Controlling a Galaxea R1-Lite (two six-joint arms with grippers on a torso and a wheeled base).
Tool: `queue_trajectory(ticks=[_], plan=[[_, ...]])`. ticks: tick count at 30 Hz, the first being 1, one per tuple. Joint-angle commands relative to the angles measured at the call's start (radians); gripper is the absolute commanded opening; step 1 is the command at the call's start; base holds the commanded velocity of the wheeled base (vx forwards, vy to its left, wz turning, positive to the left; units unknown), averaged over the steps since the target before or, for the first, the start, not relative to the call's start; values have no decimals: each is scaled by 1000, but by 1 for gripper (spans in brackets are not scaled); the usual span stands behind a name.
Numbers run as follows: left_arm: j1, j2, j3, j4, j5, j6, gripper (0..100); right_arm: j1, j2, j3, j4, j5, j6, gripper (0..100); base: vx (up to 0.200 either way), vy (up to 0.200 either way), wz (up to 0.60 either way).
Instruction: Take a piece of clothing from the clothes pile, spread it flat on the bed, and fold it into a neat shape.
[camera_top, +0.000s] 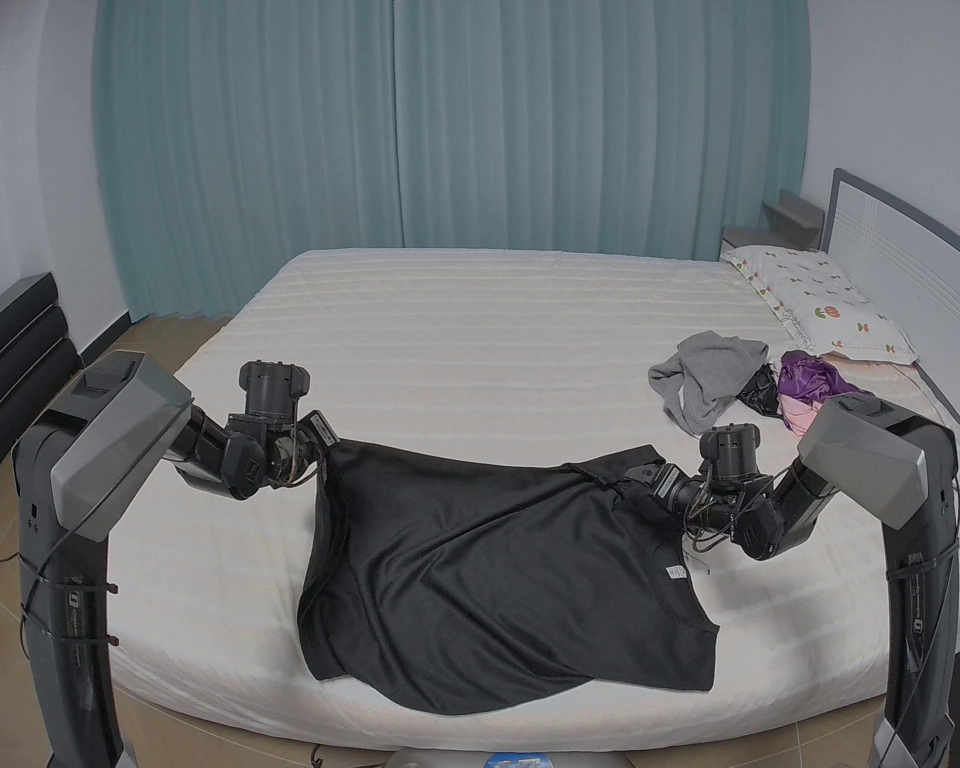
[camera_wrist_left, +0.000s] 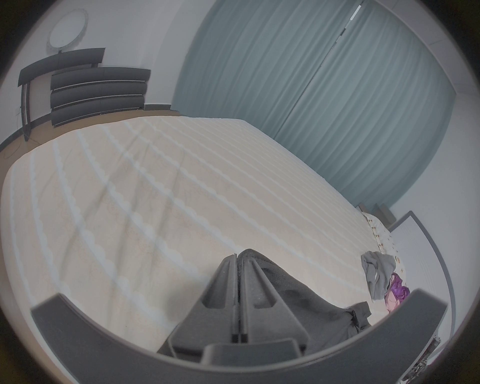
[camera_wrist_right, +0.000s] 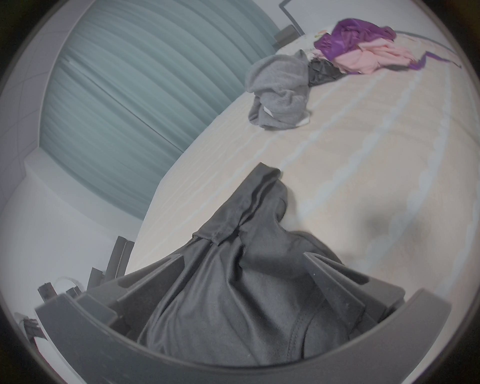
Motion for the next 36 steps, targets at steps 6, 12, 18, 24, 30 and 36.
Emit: queue_trajectory(ticks=[6, 12, 18, 24, 30, 36], plan=[[25, -33, 9, 3, -3, -11, 0, -36, 34, -91, 35, -4, -72, 100, 0, 0, 0], [25, -28, 9, 4, -5, -12, 0, -41, 106, -197, 79, -18, -118, 100, 0, 0, 0], [31, -21, 9, 4, -5, -12, 0, -41, 138, -281, 127, -15, -141, 100, 0, 0, 0], [36, -14, 7, 4, -5, -34, 0, -38, 152, -323, 171, -6, -154, 0, 0, 0, 0], [47, -7, -4, 4, -5, -35, 0, -36, 146, -364, 191, -18, -152, 0, 0, 0, 0], [53, 16, -31, -6, -5, -35, 0, -56, 157, -472, 187, -84, -149, 0, 0, 0, 0]])
